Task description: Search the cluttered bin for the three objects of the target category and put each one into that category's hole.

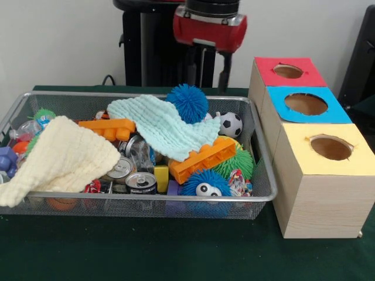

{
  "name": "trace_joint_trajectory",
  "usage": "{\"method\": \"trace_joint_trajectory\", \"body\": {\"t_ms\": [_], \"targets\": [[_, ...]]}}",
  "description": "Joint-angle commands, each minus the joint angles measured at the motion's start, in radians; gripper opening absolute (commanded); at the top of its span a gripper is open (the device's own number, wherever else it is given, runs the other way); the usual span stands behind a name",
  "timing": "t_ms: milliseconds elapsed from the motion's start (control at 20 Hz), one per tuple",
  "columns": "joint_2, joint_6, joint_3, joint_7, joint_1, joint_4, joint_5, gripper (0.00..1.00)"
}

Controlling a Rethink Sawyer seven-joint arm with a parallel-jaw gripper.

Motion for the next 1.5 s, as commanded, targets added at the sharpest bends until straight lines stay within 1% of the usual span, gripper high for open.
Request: {"method": "trace_joint_trajectory", "body": {"t_ms": [50, 250, 400, 600, 750, 950, 1100, 1250, 1500], "targets": [[0.049, -0.095, 0.187, -0.196, -0.128, 0.009, -0.143, 1.00], [0.104, -0.197, 0.238, -0.158, -0.184, 0.020, -0.235, 1.00], [0.130, -0.247, 0.263, -0.124, -0.212, 0.035, -0.287, 1.00], [0.148, -0.309, 0.279, -0.076, -0.239, 0.053, -0.356, 1.00], [0.179, -0.356, 0.284, -0.046, -0.248, 0.053, -0.401, 1.00], [0.208, -0.379, 0.303, -0.020, -0.263, 0.066, -0.438, 1.00], [0.212, -0.348, 0.322, -0.017, -0.276, 0.072, -0.451, 1.00], [0.209, -0.336, 0.301, -0.008, -0.259, 0.064, -0.472, 1.00], [0.201, -0.370, 0.233, 0.015, -0.217, 0.052, -0.528, 1.00]]}}
